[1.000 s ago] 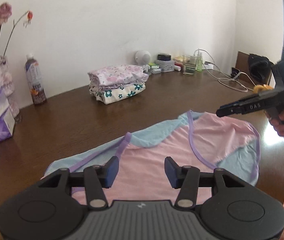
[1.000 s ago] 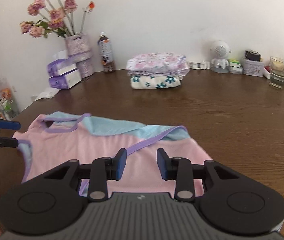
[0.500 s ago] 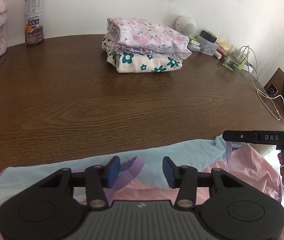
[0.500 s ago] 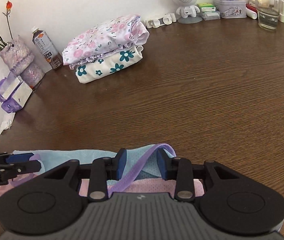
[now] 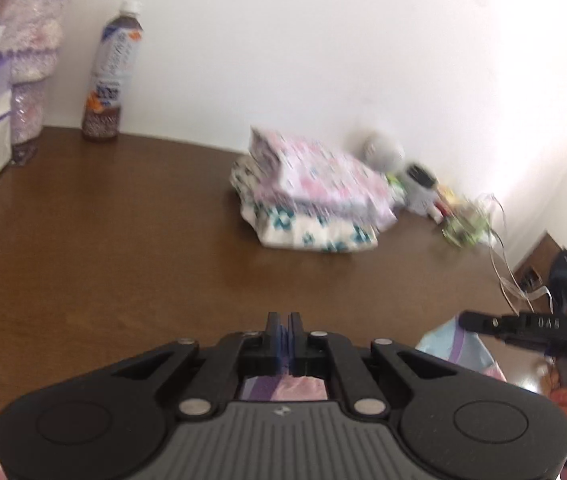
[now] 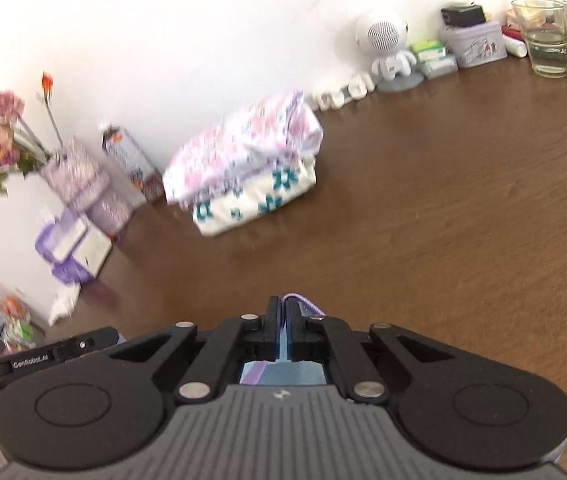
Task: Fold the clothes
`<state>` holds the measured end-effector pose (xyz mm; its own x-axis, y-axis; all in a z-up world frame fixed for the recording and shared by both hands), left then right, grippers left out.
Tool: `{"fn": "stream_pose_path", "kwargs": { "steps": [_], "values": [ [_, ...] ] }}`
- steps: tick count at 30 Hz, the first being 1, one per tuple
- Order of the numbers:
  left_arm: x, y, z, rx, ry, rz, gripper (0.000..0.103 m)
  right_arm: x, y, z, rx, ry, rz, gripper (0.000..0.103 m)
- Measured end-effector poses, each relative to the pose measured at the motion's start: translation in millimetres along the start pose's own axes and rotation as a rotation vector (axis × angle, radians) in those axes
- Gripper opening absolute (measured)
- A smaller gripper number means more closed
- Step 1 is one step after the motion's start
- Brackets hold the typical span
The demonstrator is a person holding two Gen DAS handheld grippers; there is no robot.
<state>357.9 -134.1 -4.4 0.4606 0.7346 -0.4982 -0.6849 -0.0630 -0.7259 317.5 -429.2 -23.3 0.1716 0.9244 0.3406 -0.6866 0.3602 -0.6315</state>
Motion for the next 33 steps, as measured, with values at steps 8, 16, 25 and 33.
{"fn": "stream_pose_path", "kwargs": {
  "steps": [8, 16, 25, 33],
  "values": [
    [38, 6, -38, 0.032, -0.016, 0.107, 0.023, -4, -15, -65, 0.003, 0.139, -0.032, 0.005],
    [48, 6, -37, 0.055, 0.036, 0.168, 0.03, 7, -2, -61, 0.049, 0.07, -0.011, 0.025],
    [50, 0, -50, 0.02, -0.037, 0.063, 0.001, 16, 1, -72, 0.001, 0.171, 0.096, 0.002],
    [57, -1, -12, -0.039, -0.07, 0.083, 0.045, -14, -8, -42, -0.045, 0.115, 0.012, 0.049]
  ]
}}
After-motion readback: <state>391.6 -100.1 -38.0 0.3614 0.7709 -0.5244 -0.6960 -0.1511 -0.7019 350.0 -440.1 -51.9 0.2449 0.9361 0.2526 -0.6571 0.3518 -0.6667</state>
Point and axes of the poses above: each gripper's, at about its wrist camera, not at the fingertips, and z roughly against the way its jaws point, x to its left, y to its underside, the point moved 8 cm from there along -z, roughly the way its jaws point, and after that the axes turned 15 degrees about y, right-handed, at the moved point
